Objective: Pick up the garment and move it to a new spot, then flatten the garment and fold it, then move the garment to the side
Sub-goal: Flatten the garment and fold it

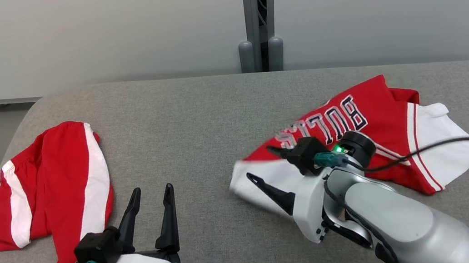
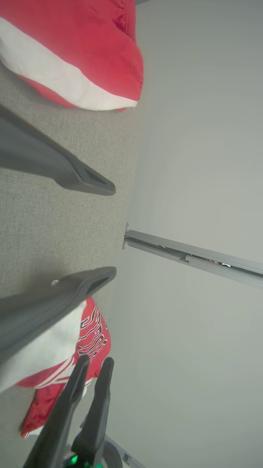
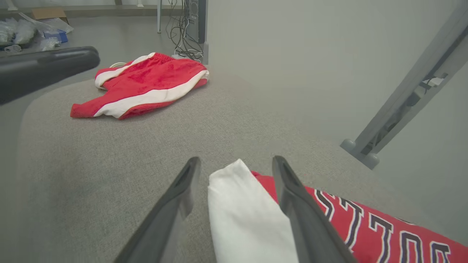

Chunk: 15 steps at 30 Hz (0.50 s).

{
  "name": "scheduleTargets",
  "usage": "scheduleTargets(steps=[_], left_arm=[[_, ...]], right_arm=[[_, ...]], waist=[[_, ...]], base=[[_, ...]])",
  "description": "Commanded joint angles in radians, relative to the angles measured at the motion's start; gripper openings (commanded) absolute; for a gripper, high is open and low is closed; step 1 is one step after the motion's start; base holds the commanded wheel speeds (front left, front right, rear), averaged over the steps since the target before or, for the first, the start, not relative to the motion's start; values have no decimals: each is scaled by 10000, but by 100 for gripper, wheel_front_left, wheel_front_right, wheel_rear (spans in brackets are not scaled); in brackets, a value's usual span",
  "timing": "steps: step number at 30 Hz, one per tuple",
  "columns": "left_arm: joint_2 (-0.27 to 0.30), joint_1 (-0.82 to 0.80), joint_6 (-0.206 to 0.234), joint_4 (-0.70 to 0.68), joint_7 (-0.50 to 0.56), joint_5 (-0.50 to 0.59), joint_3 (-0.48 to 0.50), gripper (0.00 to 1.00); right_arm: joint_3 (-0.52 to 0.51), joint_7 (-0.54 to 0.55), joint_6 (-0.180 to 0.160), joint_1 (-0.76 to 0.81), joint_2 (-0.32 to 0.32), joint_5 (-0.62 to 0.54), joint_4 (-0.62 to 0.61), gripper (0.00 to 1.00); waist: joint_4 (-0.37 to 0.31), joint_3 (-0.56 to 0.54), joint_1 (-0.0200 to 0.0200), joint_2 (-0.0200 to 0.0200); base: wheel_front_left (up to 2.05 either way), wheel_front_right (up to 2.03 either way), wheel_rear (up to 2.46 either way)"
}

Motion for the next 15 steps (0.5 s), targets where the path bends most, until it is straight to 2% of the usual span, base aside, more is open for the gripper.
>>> scheduleTargets(steps=[1,4,8,15], left_arm=[[41,-109,2,13,-34,-52,15,100],[41,3,33,60,-34,-52,10,100],[40,96,53,62,-34,-55,35,100],[41,245,126,-69,-34,6,125,100]], right_arm=[[250,288,-3,-183,-91,313,60,100],[945,973,-3,-436,-225,1071,-6,100],[1255,881,-3,-771,-697,1544,-171,100],[-203,-556,-3,-476,-1641,1617,384,100]], waist=[[-18,-33,0,-1],[-92,-184,0,-1],[-240,-362,0,-1],[-627,-593,0,-1]], base=[[0,0,0],[0,0,0],[0,0,0],[0,0,0]])
